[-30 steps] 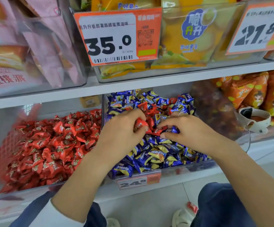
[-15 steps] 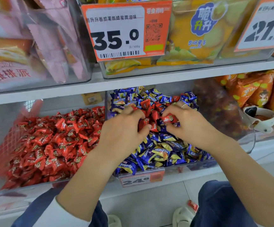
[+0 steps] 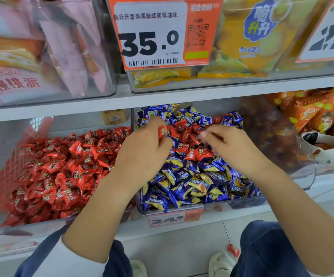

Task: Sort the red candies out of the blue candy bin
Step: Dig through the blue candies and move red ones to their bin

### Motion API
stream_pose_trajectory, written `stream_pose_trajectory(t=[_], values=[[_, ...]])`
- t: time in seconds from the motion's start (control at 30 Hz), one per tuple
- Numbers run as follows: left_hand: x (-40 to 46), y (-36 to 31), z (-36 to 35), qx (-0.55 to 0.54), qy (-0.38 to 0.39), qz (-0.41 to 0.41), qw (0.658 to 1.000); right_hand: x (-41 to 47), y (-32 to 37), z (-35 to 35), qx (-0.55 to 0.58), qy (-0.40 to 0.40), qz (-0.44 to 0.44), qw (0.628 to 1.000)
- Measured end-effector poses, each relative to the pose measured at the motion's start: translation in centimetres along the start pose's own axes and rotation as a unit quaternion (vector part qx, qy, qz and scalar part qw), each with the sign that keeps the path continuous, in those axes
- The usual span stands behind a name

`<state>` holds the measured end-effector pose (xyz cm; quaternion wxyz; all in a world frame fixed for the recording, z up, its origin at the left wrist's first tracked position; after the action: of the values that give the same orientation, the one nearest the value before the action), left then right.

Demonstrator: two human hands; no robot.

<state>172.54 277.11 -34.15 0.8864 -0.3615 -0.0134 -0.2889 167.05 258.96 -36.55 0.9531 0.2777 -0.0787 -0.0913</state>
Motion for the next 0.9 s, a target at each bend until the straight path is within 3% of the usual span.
stream_pose_trajectory(t=[0.1,0.27,0.53,0.7,0.8,0.9], values=[[-0.3,0.0,0.1,-0.036,0.015,-0.006,0.999,-0.1,-0.2,-0.9,-0.12,0.056,0.038,0.99],[-0.2,0.0,-1.0,0.008,0.055,-0.018,0.998,-0.5,0.2,-1.5,-0.179,0.078,0.044,0.98],[0.1,-0.7,-1.6,-0.007,0.059,-0.039,0.997,-0.2,0.4,0.2,-0.144,-0.055,0.042,0.987],[2.1,0.1,0.0,0.052,-0.056,-0.013,0.997,0.2,-0.1,-0.3,-0.135,-0.024,0.023,0.99],[3.2,0.1,-0.6,0.133,-0.035,-0.014,0.99,1.0,-0.7,-0.7,-0.14,-0.008,0.022,0.99],[3.5,-0.8,-2.0,0.175,0.014,-0.032,0.984,1.8,-0.3,-1.6,-0.146,0.039,0.082,0.985]])
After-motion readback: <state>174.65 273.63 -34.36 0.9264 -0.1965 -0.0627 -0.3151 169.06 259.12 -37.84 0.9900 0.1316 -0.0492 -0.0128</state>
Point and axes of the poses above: each hand's wrist, its own x-axis towards the middle knuckle, its own z-axis out of the back of the hand, y = z × x, the point moved 4 cm from there along x, towards the middle knuckle, and after that the axes turned 8 degrees about -x, right-handed, at the moved point
